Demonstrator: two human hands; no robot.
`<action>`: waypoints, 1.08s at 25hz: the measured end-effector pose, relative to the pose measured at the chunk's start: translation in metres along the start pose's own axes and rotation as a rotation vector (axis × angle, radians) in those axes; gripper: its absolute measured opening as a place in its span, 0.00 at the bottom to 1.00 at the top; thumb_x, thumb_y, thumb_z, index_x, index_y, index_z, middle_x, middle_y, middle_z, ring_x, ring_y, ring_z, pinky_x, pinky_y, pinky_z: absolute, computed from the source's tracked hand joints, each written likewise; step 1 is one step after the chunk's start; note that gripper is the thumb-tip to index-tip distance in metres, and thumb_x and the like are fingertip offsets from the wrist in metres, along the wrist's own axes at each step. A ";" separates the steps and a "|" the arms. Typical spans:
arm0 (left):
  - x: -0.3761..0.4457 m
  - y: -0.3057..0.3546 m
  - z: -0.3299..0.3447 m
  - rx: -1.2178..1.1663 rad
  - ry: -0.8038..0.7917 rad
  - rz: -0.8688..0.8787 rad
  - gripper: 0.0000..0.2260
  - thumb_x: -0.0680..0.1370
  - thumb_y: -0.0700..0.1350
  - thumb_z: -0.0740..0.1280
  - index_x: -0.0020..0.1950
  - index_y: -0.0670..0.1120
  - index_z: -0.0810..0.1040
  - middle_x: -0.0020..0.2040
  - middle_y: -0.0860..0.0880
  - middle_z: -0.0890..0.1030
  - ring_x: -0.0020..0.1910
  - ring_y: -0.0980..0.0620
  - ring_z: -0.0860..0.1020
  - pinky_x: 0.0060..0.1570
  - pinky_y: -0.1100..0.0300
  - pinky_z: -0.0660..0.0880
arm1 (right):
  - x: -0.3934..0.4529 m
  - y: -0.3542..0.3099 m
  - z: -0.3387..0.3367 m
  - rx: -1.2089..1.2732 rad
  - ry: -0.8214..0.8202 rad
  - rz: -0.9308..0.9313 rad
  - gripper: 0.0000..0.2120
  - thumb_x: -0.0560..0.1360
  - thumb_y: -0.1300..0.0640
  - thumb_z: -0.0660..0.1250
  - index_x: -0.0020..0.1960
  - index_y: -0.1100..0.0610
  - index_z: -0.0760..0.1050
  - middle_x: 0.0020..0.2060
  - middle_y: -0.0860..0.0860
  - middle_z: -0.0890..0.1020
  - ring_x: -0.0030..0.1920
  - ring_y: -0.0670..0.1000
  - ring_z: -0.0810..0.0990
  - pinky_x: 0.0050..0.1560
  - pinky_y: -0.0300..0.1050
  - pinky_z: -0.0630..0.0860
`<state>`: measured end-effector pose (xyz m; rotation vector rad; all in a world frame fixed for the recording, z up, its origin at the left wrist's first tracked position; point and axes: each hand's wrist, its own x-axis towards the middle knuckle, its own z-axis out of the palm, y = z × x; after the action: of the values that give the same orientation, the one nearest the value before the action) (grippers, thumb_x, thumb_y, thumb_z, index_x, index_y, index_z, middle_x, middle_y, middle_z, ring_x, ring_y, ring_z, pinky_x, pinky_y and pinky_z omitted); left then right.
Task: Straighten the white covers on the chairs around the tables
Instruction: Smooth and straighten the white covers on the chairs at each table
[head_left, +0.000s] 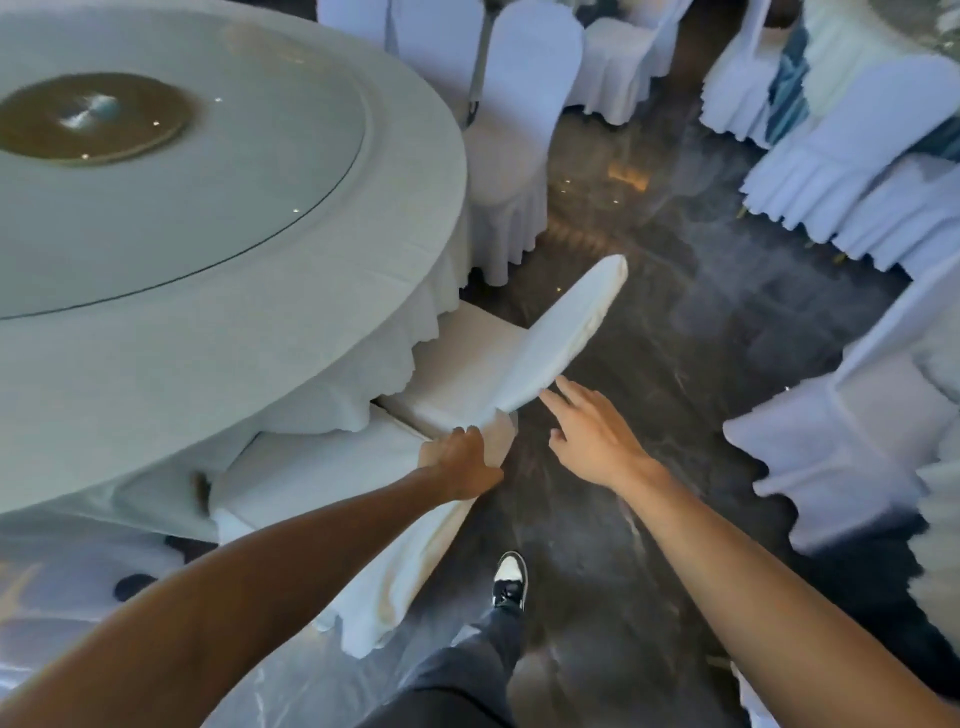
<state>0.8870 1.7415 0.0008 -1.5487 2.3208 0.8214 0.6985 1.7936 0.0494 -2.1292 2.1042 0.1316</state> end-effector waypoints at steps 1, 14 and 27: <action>0.010 0.005 0.000 0.018 0.001 -0.021 0.20 0.74 0.57 0.67 0.60 0.45 0.75 0.49 0.48 0.80 0.45 0.47 0.79 0.42 0.56 0.74 | 0.011 0.010 0.001 0.001 -0.017 -0.021 0.28 0.79 0.56 0.63 0.77 0.57 0.60 0.75 0.59 0.62 0.74 0.57 0.63 0.71 0.56 0.65; 0.077 0.049 -0.001 0.129 0.060 -0.301 0.11 0.75 0.54 0.63 0.41 0.47 0.74 0.37 0.50 0.78 0.36 0.49 0.78 0.36 0.58 0.71 | 0.172 0.151 0.017 -0.307 -0.217 -0.414 0.28 0.73 0.63 0.64 0.72 0.53 0.67 0.71 0.54 0.68 0.74 0.56 0.60 0.76 0.62 0.45; 0.045 0.079 0.044 -0.024 0.104 -0.826 0.25 0.72 0.49 0.70 0.67 0.53 0.68 0.55 0.50 0.78 0.51 0.47 0.80 0.43 0.54 0.69 | 0.241 0.188 0.026 -0.517 -0.249 -0.818 0.20 0.71 0.58 0.65 0.63 0.52 0.70 0.55 0.52 0.79 0.55 0.57 0.77 0.49 0.50 0.70</action>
<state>0.7921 1.7540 -0.0309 -2.3178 1.4619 0.5461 0.5154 1.5583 -0.0235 -2.8784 1.0036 0.8484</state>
